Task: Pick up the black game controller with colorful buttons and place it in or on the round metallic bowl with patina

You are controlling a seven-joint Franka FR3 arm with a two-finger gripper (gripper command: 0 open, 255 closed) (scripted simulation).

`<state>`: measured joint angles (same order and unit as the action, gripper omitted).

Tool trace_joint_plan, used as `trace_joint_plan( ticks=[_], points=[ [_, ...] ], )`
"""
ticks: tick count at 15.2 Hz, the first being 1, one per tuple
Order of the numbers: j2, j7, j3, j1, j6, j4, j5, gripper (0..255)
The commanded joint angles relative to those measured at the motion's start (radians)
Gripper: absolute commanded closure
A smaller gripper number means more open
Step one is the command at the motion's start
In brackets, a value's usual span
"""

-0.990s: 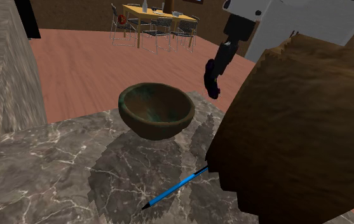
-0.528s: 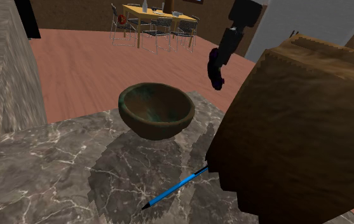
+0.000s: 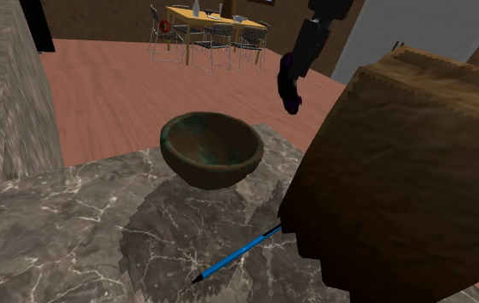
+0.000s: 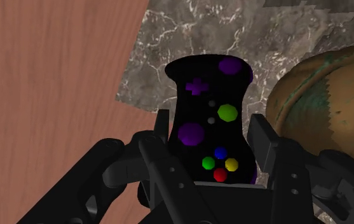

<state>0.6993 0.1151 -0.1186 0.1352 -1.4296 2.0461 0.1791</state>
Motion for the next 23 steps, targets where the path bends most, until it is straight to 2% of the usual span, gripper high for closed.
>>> trace_joint_plan(
  ticks=[1, 9, 15, 23],
  points=[
    [-0.034, 0.043, -0.04, 0.006, -0.016, -0.026, 0.019, 255],
    [-0.206, 0.228, -0.213, 0.022, -0.071, -0.177, 0.058, 255],
    [-0.398, 0.395, -0.365, 0.029, -0.102, -0.359, 0.023, 255],
    [-0.354, 0.373, -0.361, 0.037, -0.21, -0.21, 0.042, 255]
  ],
)
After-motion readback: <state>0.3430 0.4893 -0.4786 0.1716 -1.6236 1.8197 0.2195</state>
